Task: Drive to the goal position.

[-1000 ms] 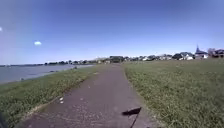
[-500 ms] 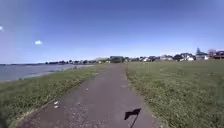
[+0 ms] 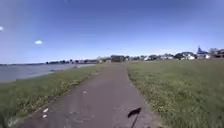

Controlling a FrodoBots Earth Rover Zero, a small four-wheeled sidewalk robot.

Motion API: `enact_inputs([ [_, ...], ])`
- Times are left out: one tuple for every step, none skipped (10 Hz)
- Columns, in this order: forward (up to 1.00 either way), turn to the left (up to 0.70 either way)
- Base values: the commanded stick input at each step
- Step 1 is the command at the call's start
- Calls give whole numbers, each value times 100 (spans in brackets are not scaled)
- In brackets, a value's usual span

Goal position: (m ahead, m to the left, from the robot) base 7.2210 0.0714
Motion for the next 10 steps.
enact_inputs([
  [50, -27],
  [50, -47],
  [50, -46],
  [50, -10],
  [50, 3],
  [50, 3],
  [50, 3],
  [50, 3],
  [50, 3],
  [50, 3],
])
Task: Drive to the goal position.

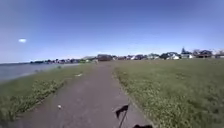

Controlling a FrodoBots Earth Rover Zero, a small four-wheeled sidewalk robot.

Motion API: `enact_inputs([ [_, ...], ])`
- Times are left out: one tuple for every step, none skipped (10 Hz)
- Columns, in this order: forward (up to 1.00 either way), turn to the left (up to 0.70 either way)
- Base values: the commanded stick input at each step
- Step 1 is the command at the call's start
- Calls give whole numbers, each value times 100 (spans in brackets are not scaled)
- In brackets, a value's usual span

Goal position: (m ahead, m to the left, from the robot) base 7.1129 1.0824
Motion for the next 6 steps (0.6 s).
enact_inputs([
  [50, 3],
  [50, 3],
  [50, 3],
  [50, 3],
  [50, 3],
  [50, 4],
])
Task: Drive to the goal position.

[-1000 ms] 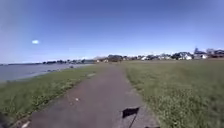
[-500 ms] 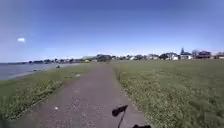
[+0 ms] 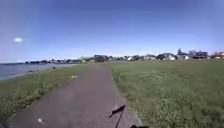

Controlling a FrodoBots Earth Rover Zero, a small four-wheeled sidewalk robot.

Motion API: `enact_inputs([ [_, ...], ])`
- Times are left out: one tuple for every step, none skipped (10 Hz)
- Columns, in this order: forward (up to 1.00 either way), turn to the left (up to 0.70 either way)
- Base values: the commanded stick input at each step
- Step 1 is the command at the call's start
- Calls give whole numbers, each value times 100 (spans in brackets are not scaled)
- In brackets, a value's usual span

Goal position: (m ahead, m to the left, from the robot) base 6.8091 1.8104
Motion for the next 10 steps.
enact_inputs([
  [50, 40],
  [50, 3],
  [50, 3],
  [50, 3],
  [50, 3],
  [50, 3],
  [50, 3],
  [50, 3],
  [50, 3],
  [50, 3],
])
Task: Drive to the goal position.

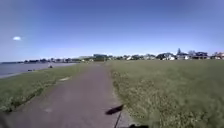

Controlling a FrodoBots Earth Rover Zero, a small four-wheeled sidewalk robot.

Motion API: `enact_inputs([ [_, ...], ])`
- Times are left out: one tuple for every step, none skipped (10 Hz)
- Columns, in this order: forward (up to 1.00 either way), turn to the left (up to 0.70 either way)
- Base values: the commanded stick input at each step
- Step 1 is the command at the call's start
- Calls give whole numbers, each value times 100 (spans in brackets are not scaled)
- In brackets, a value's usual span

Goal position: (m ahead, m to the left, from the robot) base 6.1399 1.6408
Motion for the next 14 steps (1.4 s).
enact_inputs([
  [50, 3],
  [50, 3],
  [50, 3],
  [50, 3],
  [50, 19],
  [50, 48],
  [50, 53],
  [50, 37],
  [50, 3],
  [50, 3],
  [50, 3],
  [50, 3],
  [50, 3],
  [50, 3],
])
